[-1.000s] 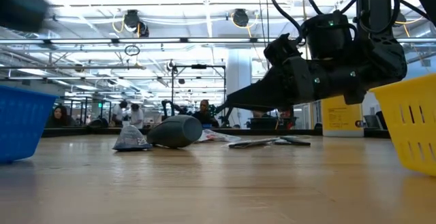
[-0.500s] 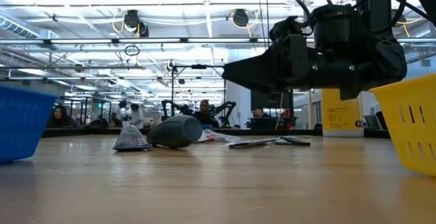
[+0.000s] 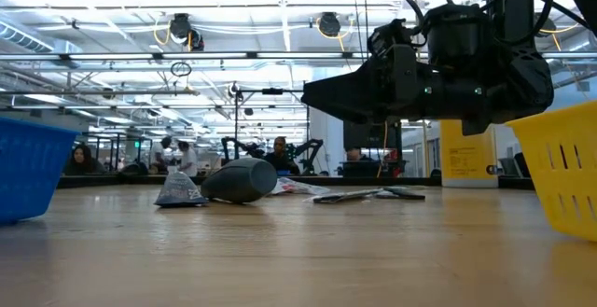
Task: Pick & Place Travel size toiletries
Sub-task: Put the black deodorant into the green bin, then put the black comb into the yellow bin
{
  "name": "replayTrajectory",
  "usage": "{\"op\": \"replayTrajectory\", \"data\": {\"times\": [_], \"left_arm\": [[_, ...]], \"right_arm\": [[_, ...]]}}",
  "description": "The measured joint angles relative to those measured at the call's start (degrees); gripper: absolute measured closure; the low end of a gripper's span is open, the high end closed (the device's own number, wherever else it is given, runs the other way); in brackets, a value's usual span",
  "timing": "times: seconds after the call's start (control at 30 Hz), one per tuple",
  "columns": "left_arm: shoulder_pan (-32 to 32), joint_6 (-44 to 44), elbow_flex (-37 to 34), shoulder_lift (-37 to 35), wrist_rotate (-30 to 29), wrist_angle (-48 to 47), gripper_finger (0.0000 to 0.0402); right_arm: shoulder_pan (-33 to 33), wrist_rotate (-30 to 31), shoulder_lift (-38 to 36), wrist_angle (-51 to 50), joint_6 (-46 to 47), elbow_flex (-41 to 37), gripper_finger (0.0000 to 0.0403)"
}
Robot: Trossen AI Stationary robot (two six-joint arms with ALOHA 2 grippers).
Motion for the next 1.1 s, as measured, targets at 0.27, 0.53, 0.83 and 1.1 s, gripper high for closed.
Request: {"op": "replayTrajectory", "data": {"times": [0.27, 0.53, 0.83, 1.1], "left_arm": [[-0.02, 2.52, -2.59, 0.00, 0.44, 5.71, 0.0156], [0.02, 5.34, -2.61, -1.59, 2.82, 3.38, 0.0096], [2.11, 18.48, 5.70, -8.67, -22.72, -10.09, 0.0092], [6.26, 52.46, 3.30, -8.74, -75.49, -7.45, 0.0092]], "right_arm": [[0.00, -0.06, 0.00, -0.01, 1.53, 0.00, 0.0193], [0.00, -0.06, 0.00, -0.02, 1.56, 0.02, 0.0193], [0.00, -0.06, -0.02, -0.02, 1.04, 0.02, 0.0193], [0.00, -0.06, -4.38, -10.55, 1.08, -1.44, 0.0193]]}}
